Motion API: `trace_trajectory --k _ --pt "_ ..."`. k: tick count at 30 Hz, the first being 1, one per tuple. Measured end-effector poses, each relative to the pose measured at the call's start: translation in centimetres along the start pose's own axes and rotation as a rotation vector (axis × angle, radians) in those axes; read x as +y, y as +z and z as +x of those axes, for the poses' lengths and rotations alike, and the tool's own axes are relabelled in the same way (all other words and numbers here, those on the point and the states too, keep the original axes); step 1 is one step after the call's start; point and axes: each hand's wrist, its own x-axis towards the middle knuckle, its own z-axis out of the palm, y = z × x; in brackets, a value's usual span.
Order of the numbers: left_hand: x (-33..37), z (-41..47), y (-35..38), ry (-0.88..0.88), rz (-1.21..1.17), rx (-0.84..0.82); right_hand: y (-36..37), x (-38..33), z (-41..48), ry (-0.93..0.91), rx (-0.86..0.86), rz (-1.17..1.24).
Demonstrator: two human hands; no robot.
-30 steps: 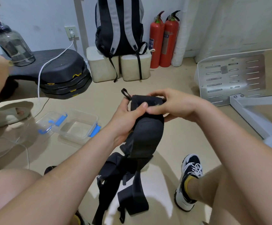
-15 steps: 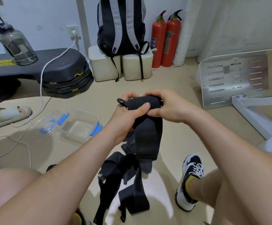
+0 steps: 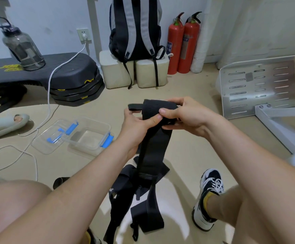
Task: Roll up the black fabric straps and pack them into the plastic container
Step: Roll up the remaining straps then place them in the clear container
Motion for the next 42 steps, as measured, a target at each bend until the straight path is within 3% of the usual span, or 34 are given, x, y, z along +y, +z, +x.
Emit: trace_trajectory --k 10,18,24,29,34,38,42 --pt "-0.3 -0.2 -0.5 0.055 0.143 0.202 1.5 0.1 0.0 0.021 0.095 0.289" --pt "0.1 0.3 -1.3 0.081 0.175 0.301 2.1 0.1 0.3 0.037 0.125 0.233" --pt "0.2 0.0 -1.3 0.082 0.192 0.223 2.3 0.1 0.4 0.024 0.145 0.237" --pt "1.1 0.1 -2.4 -0.013 0.220 -0.012 1.7 -0.2 0.2 0.021 0.156 0.238" --pt "1.5 0.0 -2.9 -0.085 0.327 -0.145 1.6 -0.3 0.0 -0.005 0.143 0.202" --pt "1.7 -0.5 -2.9 -0.080 0.232 -0.263 1.7 -0.5 -0.3 -0.030 0.142 0.290" --pt "0.0 -1.7 -1.6 -0.103 0.381 -0.384 1.5 -0.7 -0.2 -0.072 0.172 0.286"
